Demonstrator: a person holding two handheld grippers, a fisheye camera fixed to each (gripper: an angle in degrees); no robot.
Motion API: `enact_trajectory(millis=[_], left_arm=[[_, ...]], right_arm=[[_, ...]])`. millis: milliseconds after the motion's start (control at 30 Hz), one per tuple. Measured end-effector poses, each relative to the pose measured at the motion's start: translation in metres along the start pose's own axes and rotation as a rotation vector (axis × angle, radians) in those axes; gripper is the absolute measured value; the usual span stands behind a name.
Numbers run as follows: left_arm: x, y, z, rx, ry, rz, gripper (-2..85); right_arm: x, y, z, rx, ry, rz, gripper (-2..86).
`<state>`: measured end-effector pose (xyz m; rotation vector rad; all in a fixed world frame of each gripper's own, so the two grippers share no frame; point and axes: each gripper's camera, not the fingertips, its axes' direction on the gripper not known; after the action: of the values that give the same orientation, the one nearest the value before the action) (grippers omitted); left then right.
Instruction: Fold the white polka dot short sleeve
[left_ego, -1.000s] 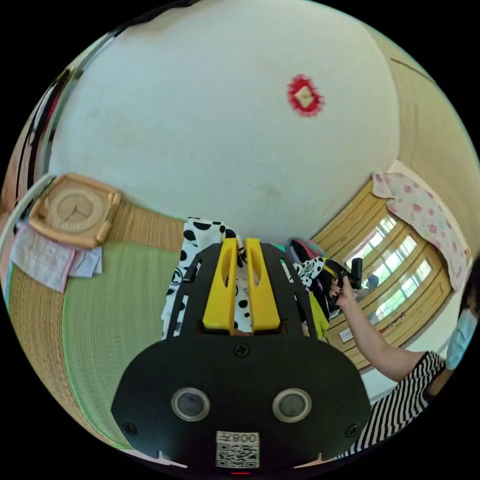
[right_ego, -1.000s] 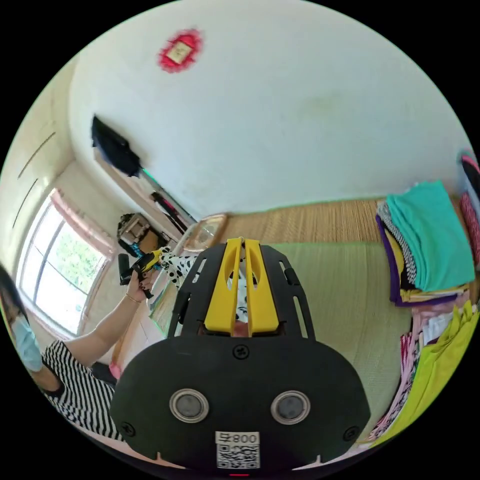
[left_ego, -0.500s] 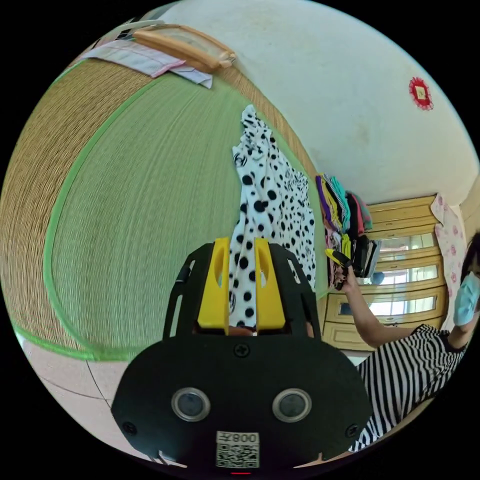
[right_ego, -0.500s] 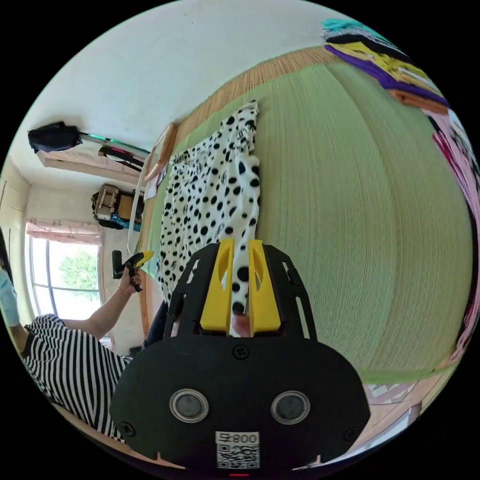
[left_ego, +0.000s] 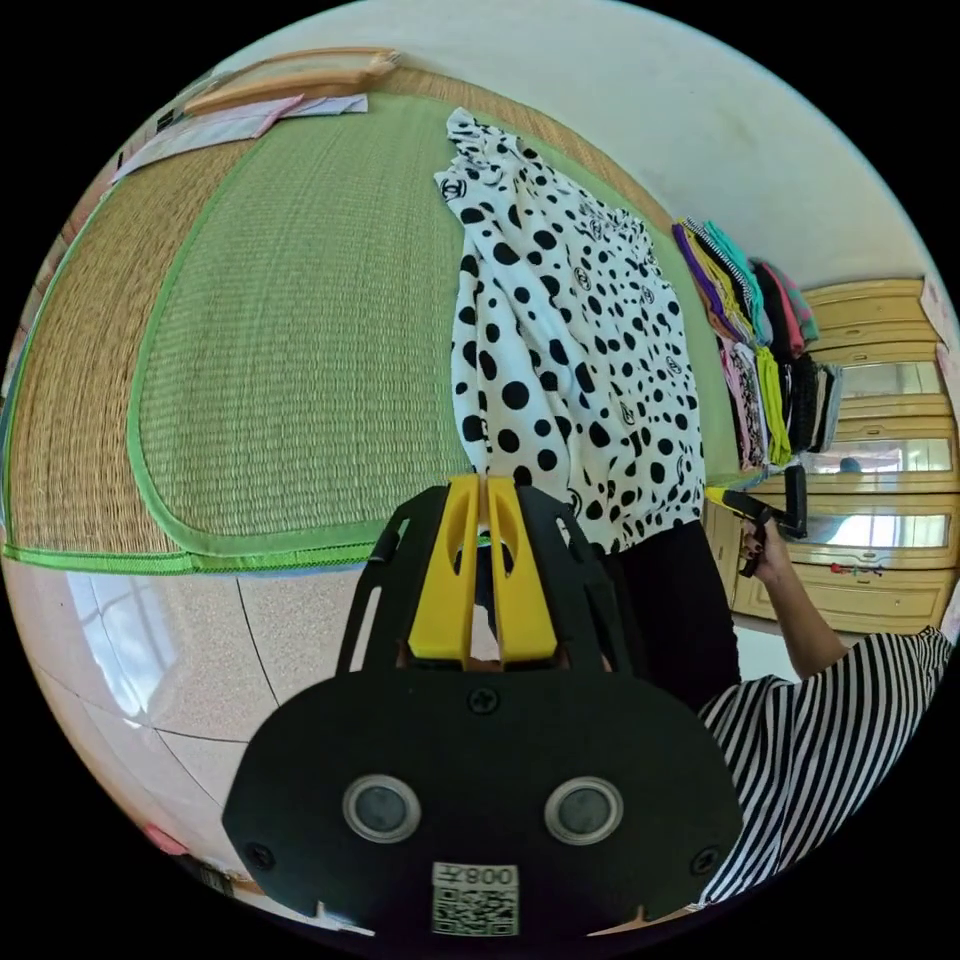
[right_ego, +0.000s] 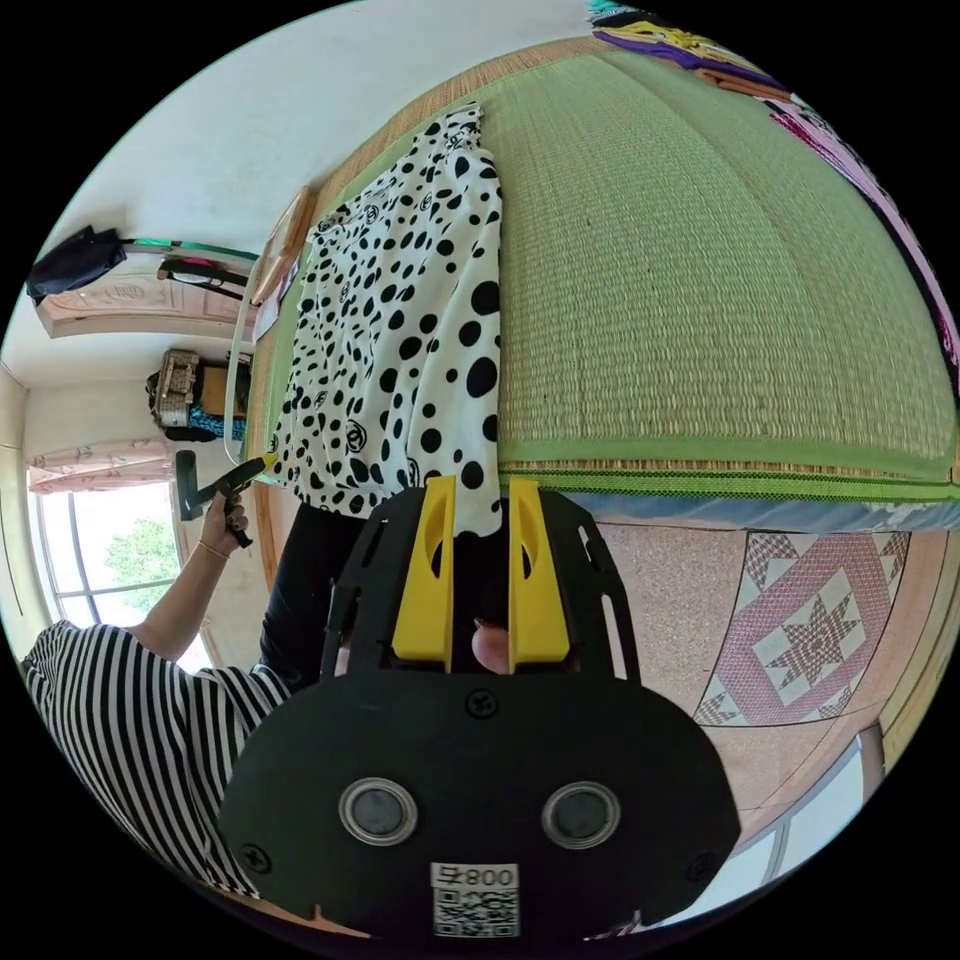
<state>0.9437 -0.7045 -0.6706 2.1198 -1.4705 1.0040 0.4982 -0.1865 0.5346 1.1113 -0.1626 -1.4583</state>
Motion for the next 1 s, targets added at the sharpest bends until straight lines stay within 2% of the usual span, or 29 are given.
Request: enact_trajectory(millis=[133,200,267,500,633,733,867,1000], left_arm=[[-0.019,0.027,-0.012,0.116,0.053,-0.123,1.3],[-0.035,0.041,-0.007,0.146,0.100,-0.211,1.2],[-0.050,0.054,0.005,0.167,0.210,-0.294,1.1],[-0.054,0.063,0.024,0.184,0.266,-0.319,1.0],[-0.058,0.068,0.030,0.205,0.356,-0.326,1.0],[-0.053,0.072,0.026,0.268,0.477,-0.301,0.9],[-0.052,0.089,0.028,0.280,0.519,-0.285,1.0],[-0.068,0.109,0.060,0.220,0.499,-0.387,1.0]], right_arm=[[-0.007,0.001,0.003,0.013,0.041,0.000,8.8],[-0.006,0.001,0.008,0.026,-0.001,0.022,9.0],[-0.008,0.001,0.013,0.025,-0.020,0.031,9.0],[-0.018,0.003,0.046,-0.018,-0.082,0.042,8.0],[-0.009,0.005,0.061,-0.020,-0.197,0.094,3.9],[-0.013,0.006,0.032,0.038,-0.225,0.072,1.9],[-0.050,0.011,-0.044,0.112,-0.064,-0.095,0.9],[-0.051,0.025,-0.028,0.039,0.049,-0.098,0.4]])
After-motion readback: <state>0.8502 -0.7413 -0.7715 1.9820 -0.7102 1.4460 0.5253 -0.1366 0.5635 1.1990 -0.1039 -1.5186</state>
